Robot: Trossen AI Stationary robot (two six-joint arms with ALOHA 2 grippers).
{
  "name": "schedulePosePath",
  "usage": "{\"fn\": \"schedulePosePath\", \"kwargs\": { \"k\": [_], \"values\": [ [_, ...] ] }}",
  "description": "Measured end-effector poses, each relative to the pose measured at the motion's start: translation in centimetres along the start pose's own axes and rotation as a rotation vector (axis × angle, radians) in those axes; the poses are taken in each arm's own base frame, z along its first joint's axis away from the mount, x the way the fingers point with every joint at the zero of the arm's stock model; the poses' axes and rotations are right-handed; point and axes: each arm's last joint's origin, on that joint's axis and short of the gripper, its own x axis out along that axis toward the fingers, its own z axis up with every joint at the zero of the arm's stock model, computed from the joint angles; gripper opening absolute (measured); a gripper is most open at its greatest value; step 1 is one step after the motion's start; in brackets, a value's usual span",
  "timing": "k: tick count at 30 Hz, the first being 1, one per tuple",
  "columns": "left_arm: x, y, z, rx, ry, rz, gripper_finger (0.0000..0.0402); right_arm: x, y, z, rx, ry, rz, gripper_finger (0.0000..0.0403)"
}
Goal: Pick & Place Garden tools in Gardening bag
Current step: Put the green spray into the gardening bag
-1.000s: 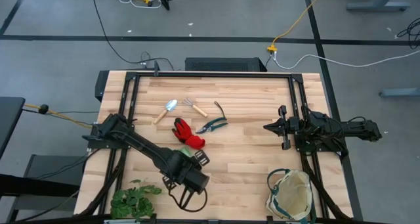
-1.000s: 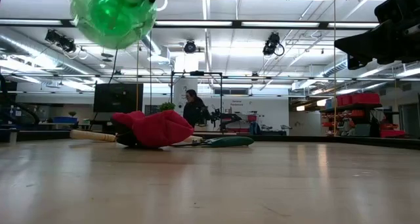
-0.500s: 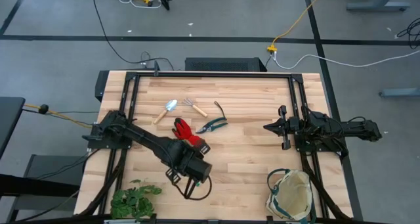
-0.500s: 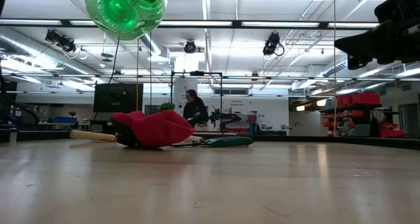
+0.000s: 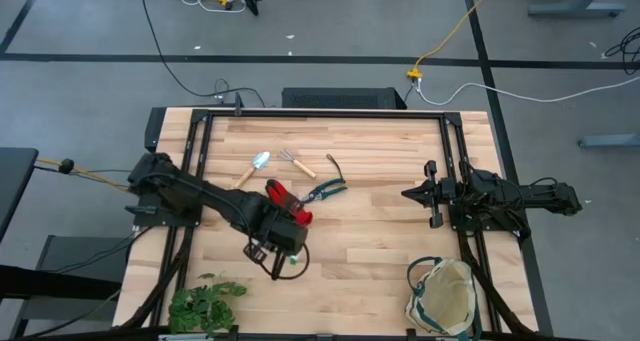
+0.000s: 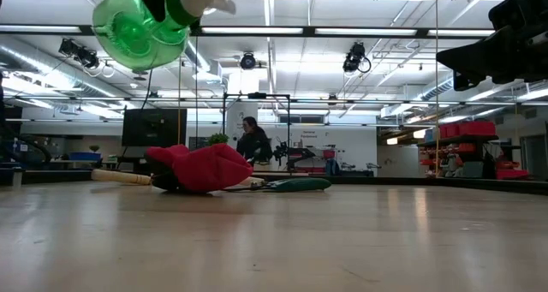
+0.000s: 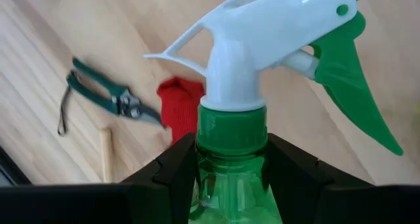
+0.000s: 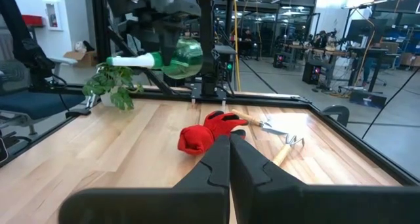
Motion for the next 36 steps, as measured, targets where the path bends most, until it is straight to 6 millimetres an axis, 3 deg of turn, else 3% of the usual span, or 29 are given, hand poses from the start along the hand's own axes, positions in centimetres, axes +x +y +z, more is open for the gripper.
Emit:
{"fn": "schedulePosePath", "kwargs": {
  "k": [22,36],
  "values": [
    [-0.9,3.3,-7.3,-0.218,-0.045,0.063,0.0167,0.0,0.0,0.0,0.0,0.0,0.0,0.0002],
    [-1.8,5.3,-9.2,-0.313,-0.061,0.101,0.0167,0.0,0.0,0.0,0.0,0.0,0.0,0.0002]
  ]
}}
